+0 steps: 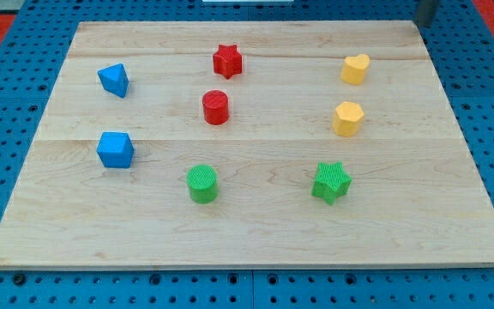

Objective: Move your arm closer to the yellow heart

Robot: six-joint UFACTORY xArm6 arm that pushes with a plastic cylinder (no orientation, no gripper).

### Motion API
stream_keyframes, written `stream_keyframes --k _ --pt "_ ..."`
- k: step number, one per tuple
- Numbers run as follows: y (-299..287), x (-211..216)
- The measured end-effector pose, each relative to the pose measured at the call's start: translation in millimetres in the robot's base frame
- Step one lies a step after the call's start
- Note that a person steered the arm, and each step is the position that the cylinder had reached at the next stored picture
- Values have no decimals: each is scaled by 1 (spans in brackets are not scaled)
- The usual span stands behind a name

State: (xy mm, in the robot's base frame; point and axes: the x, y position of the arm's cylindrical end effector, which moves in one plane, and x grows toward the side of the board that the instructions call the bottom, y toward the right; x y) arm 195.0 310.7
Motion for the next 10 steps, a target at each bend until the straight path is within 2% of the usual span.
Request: stream_keyframes --k 2,4,6,8,10 --pt "3 35" --pt "-53 51" --pt "-62 106" --pt "-75 107" --pt "-112 103"
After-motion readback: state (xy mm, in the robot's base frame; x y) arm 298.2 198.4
